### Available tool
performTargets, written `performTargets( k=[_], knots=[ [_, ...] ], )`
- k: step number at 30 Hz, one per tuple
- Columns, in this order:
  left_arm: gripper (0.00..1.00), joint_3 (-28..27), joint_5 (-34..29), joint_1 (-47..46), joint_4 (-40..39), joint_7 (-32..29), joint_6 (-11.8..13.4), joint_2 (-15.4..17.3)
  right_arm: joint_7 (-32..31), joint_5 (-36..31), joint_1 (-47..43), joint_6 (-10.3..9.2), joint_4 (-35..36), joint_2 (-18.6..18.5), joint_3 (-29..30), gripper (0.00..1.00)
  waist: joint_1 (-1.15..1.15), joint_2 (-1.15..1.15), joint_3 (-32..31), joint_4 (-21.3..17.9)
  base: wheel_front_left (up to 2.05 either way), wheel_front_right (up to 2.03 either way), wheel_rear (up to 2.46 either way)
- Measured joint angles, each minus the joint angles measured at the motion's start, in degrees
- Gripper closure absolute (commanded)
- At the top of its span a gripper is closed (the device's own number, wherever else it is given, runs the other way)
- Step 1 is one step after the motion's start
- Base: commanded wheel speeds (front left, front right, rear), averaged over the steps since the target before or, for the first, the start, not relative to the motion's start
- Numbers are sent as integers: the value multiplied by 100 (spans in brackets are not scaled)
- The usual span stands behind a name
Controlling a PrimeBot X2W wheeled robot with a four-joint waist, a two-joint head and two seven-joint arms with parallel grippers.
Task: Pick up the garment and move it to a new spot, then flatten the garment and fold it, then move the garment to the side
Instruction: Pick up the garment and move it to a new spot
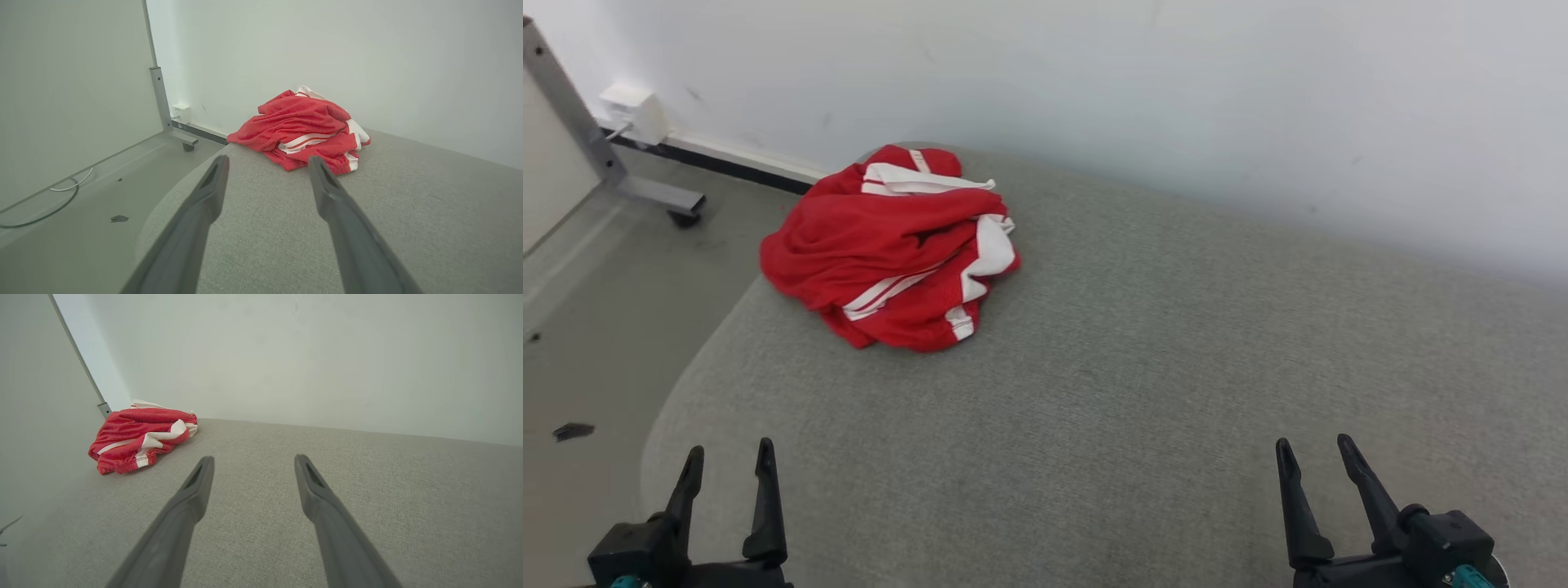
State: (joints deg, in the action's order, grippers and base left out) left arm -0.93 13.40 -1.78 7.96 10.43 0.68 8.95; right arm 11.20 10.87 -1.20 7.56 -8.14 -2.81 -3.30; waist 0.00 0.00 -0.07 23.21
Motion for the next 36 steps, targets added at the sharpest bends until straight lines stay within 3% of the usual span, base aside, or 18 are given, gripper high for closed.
performTargets(
  k=[9, 23, 30, 36],
  knots=[
    [0, -227, 92, 141, -90, 145, 187, 9, -44, -40, 315, -1, -107, 1, -352, 0, 0, 0, 137, 621, 0, 0, 0],
    [0, -297, 187, 247, -204, 216, 302, 13, 36, -40, 515, 0, -366, 0, -441, 0, 0, 0, 252, 702, 0, 0, 0],
    [0, -218, 296, -332, -97, 112, 118, 178, 105, -157, 361, 0, -289, -1, -77, 0, 0, 0, 311, 657, 0, 0, 0],
    [0, -344, 443, -1322, 68, 112, -78, 509, -5, -427, 433, 0, -101, 3, 4, 0, 0, 0, 459, 436, 0, 0, 0]
  ],
)
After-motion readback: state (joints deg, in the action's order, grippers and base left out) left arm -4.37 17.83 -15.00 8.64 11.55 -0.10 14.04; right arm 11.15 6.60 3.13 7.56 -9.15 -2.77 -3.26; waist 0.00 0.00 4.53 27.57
